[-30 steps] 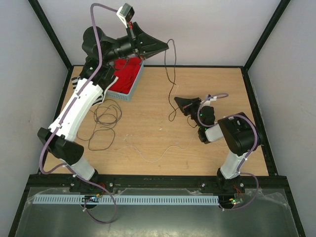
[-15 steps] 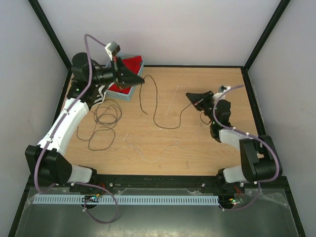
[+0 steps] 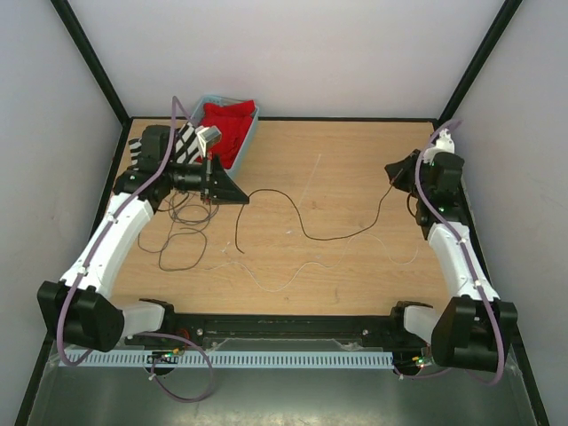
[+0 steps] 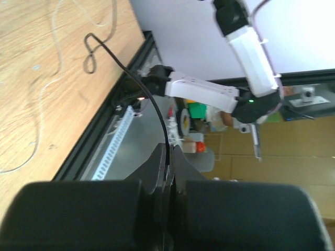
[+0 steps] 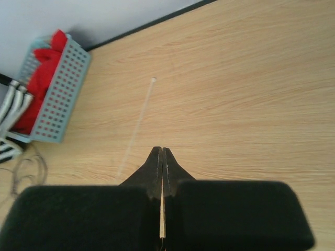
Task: Zip-tie the wires
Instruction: Straighten the cable at the center of the board.
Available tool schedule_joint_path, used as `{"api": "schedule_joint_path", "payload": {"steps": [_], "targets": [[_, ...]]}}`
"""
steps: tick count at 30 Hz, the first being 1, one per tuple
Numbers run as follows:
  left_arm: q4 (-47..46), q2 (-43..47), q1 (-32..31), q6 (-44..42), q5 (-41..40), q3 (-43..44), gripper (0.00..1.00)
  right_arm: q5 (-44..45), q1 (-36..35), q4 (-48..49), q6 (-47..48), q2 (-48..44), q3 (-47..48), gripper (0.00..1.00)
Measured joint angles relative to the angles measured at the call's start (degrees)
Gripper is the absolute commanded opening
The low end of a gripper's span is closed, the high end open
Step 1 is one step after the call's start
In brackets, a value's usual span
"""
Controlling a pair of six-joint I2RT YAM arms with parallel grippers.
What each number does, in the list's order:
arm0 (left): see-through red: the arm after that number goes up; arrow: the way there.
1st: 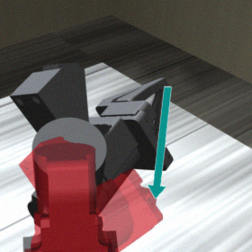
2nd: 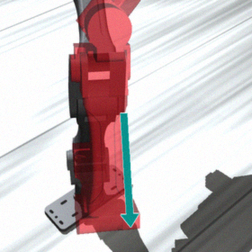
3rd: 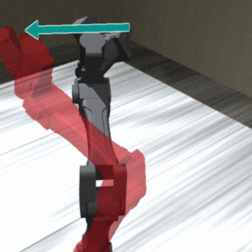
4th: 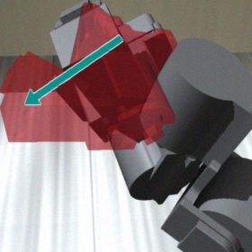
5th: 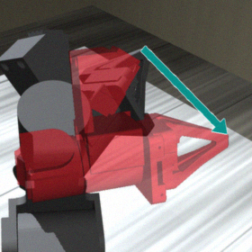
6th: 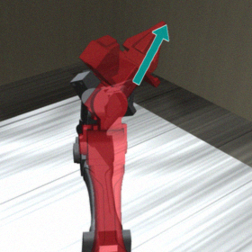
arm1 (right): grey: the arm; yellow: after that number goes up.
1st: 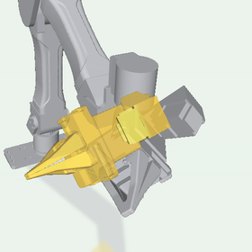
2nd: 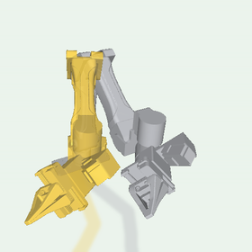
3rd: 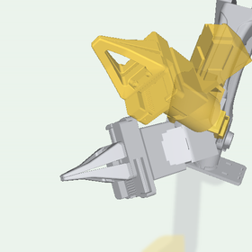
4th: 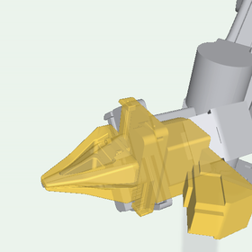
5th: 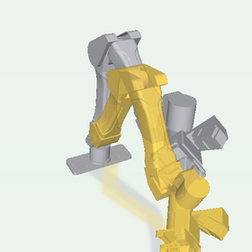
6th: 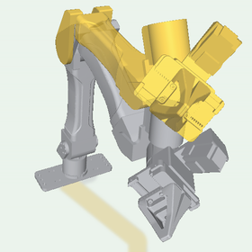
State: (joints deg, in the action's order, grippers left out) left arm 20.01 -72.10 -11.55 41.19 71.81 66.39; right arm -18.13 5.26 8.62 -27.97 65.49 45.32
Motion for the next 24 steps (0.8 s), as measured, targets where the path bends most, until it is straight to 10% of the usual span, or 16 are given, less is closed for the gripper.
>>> {"api": "schedule_joint_path", "payload": {"steps": [10, 24], "targets": [[31.50, -0.24, -6.71, -26.32, -26.77, 4.96, 0.00, 14.53, 1.25, -16.44, 15.04, -3.74, 2.19, 0.00], [39.21, -6.95, -23.45, -31.69, -70.90, 4.87, 0.00, 27.71, 1.49, -19.41, 17.51, -10.40, -4.13, 0.00]]}}
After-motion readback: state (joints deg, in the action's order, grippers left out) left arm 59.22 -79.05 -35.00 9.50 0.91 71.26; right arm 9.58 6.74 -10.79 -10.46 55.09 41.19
